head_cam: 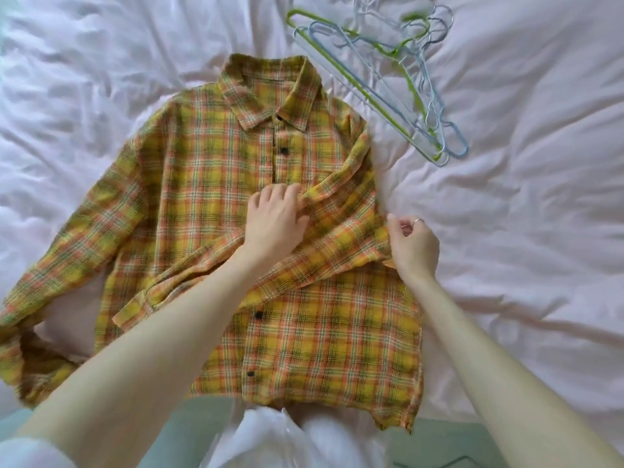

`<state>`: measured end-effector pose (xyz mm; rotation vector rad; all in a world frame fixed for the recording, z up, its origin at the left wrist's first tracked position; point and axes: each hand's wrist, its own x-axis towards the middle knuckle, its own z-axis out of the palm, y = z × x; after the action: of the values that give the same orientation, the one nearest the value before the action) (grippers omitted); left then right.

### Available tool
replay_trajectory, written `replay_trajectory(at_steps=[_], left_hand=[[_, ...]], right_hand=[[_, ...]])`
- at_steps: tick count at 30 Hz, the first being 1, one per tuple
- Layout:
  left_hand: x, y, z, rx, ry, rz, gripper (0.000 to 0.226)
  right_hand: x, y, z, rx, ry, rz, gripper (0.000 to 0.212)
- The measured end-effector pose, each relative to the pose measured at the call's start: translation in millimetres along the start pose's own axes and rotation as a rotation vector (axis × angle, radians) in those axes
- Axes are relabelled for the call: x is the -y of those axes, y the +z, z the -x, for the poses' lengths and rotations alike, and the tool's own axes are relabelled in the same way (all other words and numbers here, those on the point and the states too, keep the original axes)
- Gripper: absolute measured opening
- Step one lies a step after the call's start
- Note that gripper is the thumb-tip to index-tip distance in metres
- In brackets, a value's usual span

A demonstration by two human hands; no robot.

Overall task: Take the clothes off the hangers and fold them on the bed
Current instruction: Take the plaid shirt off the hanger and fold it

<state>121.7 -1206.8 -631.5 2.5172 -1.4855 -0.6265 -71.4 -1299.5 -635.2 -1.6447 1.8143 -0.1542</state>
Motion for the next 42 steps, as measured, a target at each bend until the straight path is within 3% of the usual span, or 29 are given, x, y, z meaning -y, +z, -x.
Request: replay_trajectory(at_steps=[3, 5, 11, 13, 15, 17, 19, 21, 25, 30, 33, 36, 39, 42], left_hand=[[-26.8, 6.4, -35.5, 0.044, 0.036, -0.003, 0.074], [-48.1, 16.2, -63.4, 0.023, 0.037, -0.005, 0.073], [-87.1, 28.9, -117.9, 0.020, 0.022, -0.006, 0.034], [-93.4, 26.1, -135.8, 0.037, -0.109, 0.159, 0.017], [-90.8, 23.5, -154.5, 0.083, -0.306, 0.509, 0.027], [-86.3, 19.6, -165.3, 0.149, -0.456, 0.846, 0.032], [-79.4, 18.5, -171.1, 0.148, -0.458, 0.964, 0.027], [-74.4, 20.9, -173.7, 0.136, -0.417, 0.980, 0.026], [-71.0, 27.4, -176.4, 0.132, -0.344, 0.994, 0.019], [-66.4, 31.0, -160.4, 0.258, -0.197, 0.634, 0.028], [-62.2, 36.0, -152.8, 0.278, -0.173, 0.583, 0.028], [-65.9, 34.8, -157.0, 0.182, -0.200, 0.651, 0.021], [-71.3, 36.5, -161.9, 0.173, -0.219, 0.664, 0.024], [-71.1, 39.7, -161.4, 0.161, -0.256, 0.677, 0.030]], right_hand=[[-5.0, 9.8, -16.9, 0.103, -0.088, 0.006, 0.041], [-11.4, 17.2, -26.1, 0.099, -0.124, 0.011, 0.047], [4.3, 27.6, -31.5, 0.084, -0.214, 0.052, 0.053], [8.1, 31.3, -34.6, 0.163, -0.252, 0.078, 0.063], [6.2, 34.9, -36.2, 0.228, -0.241, 0.066, 0.066], [0.3, 37.7, -40.2, 0.251, -0.213, 0.024, 0.056], [-4.7, 38.7, -46.3, 0.256, -0.167, 0.000, 0.034], [-8.6, 37.9, -56.1, 0.274, -0.085, -0.047, 0.023], [-15.3, 33.1, -67.5, 0.353, 0.021, -0.175, 0.022], [-19.8, 30.8, -66.9, 0.296, 0.039, -0.193, 0.025], [-17.4, 32.1, -61.5, 0.227, 0.045, -0.296, 0.020], [-17.9, 29.8, -51.2, 0.267, -0.052, -0.372, 0.045], [-34.8, 22.6, -44.3, 0.417, -0.361, -0.142, 0.098], [-54.1, 18.4, -43.8, 0.563, -0.522, 0.141, 0.111]])
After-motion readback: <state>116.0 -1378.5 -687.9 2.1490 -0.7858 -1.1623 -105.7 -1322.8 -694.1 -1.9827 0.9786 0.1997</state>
